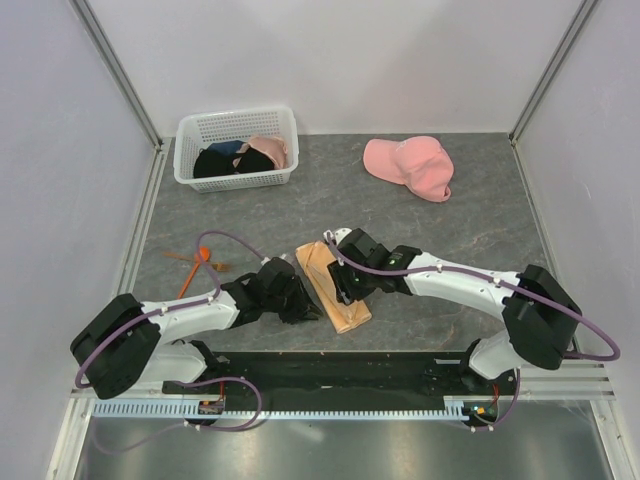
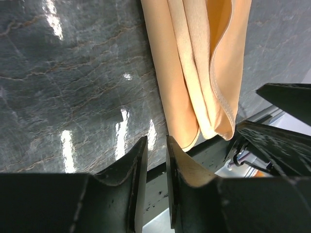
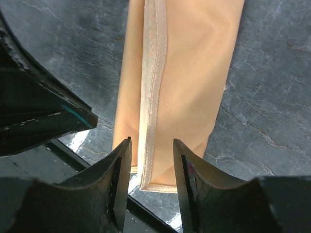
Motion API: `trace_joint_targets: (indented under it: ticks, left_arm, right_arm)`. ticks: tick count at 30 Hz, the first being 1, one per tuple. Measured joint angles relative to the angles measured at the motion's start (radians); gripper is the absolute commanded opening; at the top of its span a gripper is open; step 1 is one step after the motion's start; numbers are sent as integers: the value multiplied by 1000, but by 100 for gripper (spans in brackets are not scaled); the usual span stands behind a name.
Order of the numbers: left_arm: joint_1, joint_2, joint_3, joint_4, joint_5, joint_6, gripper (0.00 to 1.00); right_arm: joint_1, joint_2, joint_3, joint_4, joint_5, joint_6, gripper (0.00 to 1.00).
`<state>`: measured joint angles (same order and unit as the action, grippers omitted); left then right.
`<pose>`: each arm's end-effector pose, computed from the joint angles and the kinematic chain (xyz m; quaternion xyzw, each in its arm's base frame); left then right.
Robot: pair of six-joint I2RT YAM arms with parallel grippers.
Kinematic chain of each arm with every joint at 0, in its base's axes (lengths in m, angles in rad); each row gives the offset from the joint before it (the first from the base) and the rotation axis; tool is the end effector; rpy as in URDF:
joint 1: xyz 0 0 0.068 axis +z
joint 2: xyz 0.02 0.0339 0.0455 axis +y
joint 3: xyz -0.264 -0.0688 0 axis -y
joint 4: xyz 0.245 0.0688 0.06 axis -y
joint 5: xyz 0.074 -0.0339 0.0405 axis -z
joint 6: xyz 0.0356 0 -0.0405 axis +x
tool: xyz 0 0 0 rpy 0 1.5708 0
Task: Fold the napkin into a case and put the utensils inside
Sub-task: Smooth out the smaller rectangle-folded napkin at the center of the board.
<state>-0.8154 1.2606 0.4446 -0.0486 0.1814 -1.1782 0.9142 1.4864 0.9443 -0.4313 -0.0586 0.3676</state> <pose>0.1473 -0.1658 0.1446 -0.1378 0.9248 -0.3353 0.1156 0.1816 0.2390 0.2110 -0.2661 0.9175 0.1983 0.2190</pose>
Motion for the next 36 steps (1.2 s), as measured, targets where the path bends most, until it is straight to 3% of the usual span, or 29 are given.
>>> trace_joint_targets:
  ticks: [15, 27, 31, 36]
  left_arm:
    - [28, 14, 1, 5, -26, -45, 33]
    - [93, 28, 60, -1, -26, -71, 18]
    - [129, 64, 60, 24, -2, -93, 14]
    - [148, 104, 63, 68, 30, -111, 13]
  right_arm:
    - [68, 138, 23, -11, 101, -44, 51]
    - [138, 189, 63, -28, 206, -50, 50]
    - [155, 201, 63, -34, 246, -50, 47]
    - [167, 202, 63, -34, 284, -47, 36]
